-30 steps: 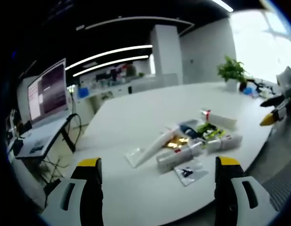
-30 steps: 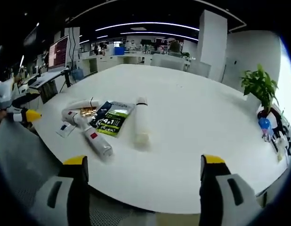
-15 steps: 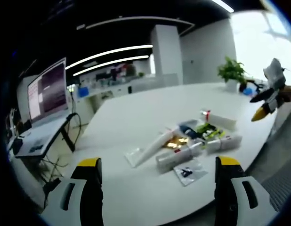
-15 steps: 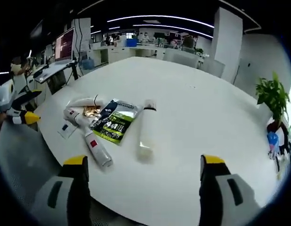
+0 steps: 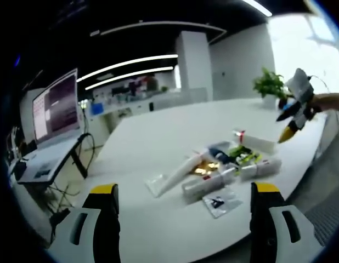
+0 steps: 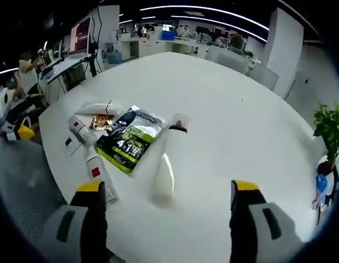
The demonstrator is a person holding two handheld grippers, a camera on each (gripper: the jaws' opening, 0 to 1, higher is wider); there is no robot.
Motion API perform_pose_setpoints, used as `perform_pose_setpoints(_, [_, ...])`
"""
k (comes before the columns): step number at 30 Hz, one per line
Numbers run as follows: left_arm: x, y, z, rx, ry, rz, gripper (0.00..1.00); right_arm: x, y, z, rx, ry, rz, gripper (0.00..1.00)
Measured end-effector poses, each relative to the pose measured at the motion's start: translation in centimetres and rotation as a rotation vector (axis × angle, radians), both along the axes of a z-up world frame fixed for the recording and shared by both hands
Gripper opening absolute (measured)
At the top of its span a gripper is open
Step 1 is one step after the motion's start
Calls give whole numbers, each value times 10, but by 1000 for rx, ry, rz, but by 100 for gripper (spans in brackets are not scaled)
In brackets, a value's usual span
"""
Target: Arrange the skincare products in the storage area until every visible bottle or jar stands upright without overlapping.
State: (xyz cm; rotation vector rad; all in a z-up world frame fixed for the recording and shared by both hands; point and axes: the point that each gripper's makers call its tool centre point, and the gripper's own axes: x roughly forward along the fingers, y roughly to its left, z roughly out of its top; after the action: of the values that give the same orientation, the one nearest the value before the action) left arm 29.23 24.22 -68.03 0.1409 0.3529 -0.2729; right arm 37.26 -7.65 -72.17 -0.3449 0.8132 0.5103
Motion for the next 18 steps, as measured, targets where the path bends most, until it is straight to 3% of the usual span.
perform_pose_setpoints(5, [0, -2, 1, -5, -4, -10, 97, 15, 7, -6, -2, 22, 23, 93])
perform_pose_setpoints(18, [0, 0, 0, -3, -1, -3, 96, 43, 13, -24, -92, 144, 90, 83])
